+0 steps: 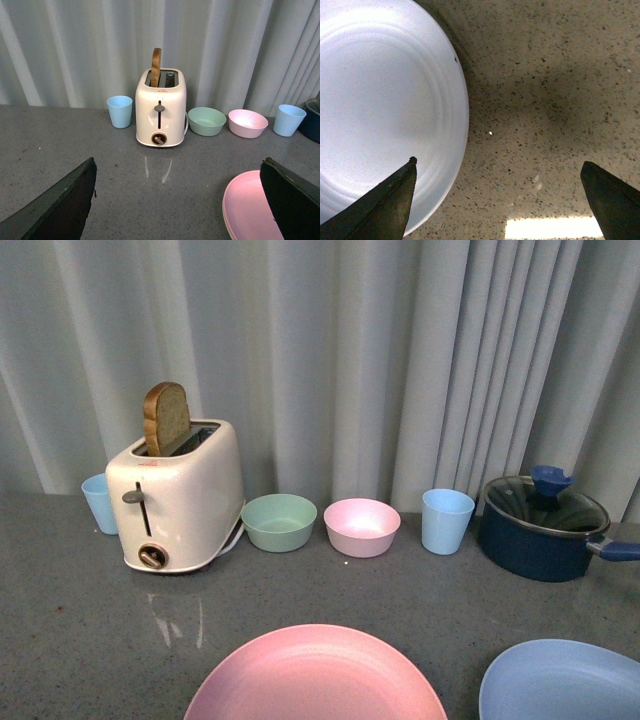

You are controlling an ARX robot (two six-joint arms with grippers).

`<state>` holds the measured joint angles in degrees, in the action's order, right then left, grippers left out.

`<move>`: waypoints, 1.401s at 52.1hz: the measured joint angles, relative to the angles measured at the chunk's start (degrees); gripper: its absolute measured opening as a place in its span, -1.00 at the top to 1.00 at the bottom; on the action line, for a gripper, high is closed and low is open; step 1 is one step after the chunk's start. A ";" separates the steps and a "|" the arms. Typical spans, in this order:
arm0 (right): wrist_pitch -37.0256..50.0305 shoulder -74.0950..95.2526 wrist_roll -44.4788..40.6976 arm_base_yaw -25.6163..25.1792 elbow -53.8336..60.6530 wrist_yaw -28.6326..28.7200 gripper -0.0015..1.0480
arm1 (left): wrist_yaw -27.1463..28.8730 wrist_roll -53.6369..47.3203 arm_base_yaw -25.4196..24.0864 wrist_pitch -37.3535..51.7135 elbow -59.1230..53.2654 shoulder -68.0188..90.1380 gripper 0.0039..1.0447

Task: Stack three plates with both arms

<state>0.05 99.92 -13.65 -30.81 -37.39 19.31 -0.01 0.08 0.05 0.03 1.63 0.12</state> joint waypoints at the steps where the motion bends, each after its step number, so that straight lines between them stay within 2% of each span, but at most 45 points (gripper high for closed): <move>1: 0.00 0.46 -0.20 0.20 -0.35 -0.26 -0.86 | 0.02 0.00 0.00 0.00 0.00 0.00 -0.87; 21: 0.83 8.50 -0.31 1.79 -5.79 -2.89 -0.86 | 0.02 0.00 0.00 0.00 0.00 0.00 -0.87; 59: 5.22 17.97 6.84 10.01 -11.30 -5.73 -0.85 | 0.02 0.00 0.00 0.00 0.00 0.00 -0.87; 73: 6.75 19.08 7.76 11.47 -11.41 -5.05 -0.14 | 0.02 0.00 0.00 0.00 0.00 0.00 -0.87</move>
<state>6.81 119.00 -5.89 -19.33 -48.80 14.26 0.01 0.08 0.05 0.03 1.63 0.12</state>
